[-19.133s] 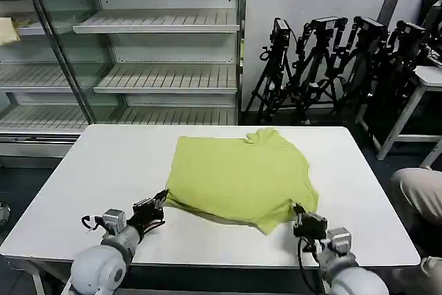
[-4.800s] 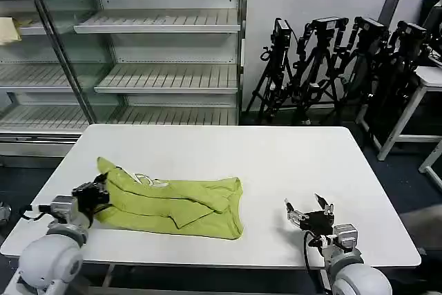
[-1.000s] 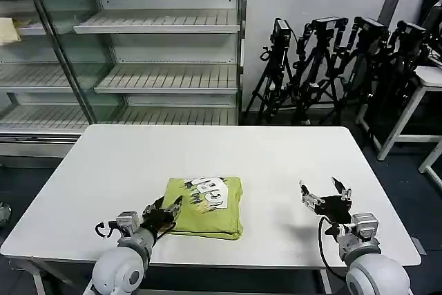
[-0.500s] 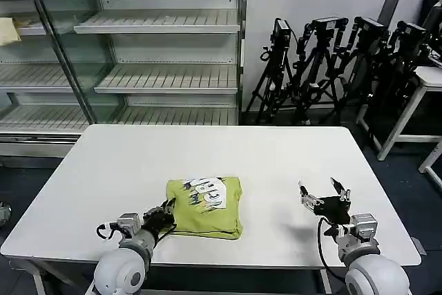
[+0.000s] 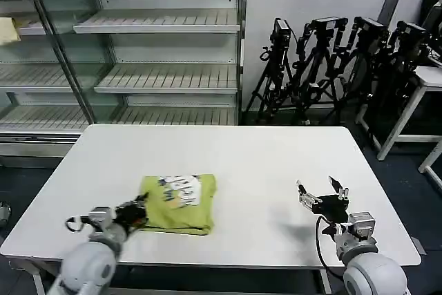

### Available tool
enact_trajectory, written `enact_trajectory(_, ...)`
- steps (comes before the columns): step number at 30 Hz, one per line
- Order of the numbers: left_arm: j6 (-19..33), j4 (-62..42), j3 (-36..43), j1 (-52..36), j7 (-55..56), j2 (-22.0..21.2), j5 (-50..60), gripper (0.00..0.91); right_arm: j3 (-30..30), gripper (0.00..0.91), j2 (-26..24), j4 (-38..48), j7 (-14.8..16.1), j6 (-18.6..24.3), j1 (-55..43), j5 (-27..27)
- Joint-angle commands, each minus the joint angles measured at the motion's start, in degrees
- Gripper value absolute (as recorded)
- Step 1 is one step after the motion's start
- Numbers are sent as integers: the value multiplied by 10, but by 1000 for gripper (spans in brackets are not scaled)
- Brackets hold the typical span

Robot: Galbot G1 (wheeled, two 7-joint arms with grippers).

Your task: Fold and organize the clothes.

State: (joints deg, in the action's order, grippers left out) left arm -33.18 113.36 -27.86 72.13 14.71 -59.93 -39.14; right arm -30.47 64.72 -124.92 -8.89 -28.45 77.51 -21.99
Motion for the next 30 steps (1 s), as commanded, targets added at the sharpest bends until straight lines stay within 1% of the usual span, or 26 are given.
enact_trajectory(1, 2, -79, -253, 55, -113, 149, 6, 0, 4, 907, 0, 4, 1, 2, -1, 2)
enact_trajectory(4, 2, -108, -291, 69, -142, 177, 17, 0, 2, 907, -2, 5, 1, 4, -2, 1)
enact_trajectory(7, 2, -99, -308, 67, -153, 190, 22, 0, 1, 907, -2, 5, 1, 4, -1, 1)
enact_trajectory(10, 2, -71, -307, 57, -163, 190, 37, 0, 1, 907, -1, 4, 1, 5, -1, 2)
enact_trajectory(13, 1, -26, -290, 44, -164, 186, 37, 0, -2, 907, -3, 3, 1, 5, 3, 1)
enact_trajectory(16, 1, 39, -251, 43, -161, 166, 41, 0, -6, 907, -4, 2, 0, 5, 5, 1)
enact_trajectory(19, 1, 108, -195, 47, -154, 141, 51, 0, -9, 907, -4, 2, 0, 5, 5, 1)
enact_trajectory(23, 1, 187, -65, 30, -117, 107, 54, 0, -10, 907, -2, 2, 0, 6, 6, 1)
enact_trajectory(26, 0, 198, 12, -7, -97, 83, 35, 0, -13, 907, -3, 0, -2, 5, 4, 2)
enact_trajectory(30, -1, 210, 83, -30, -60, 47, -2, 0, -23, 907, -7, -1, -1, 6, 2, 2)
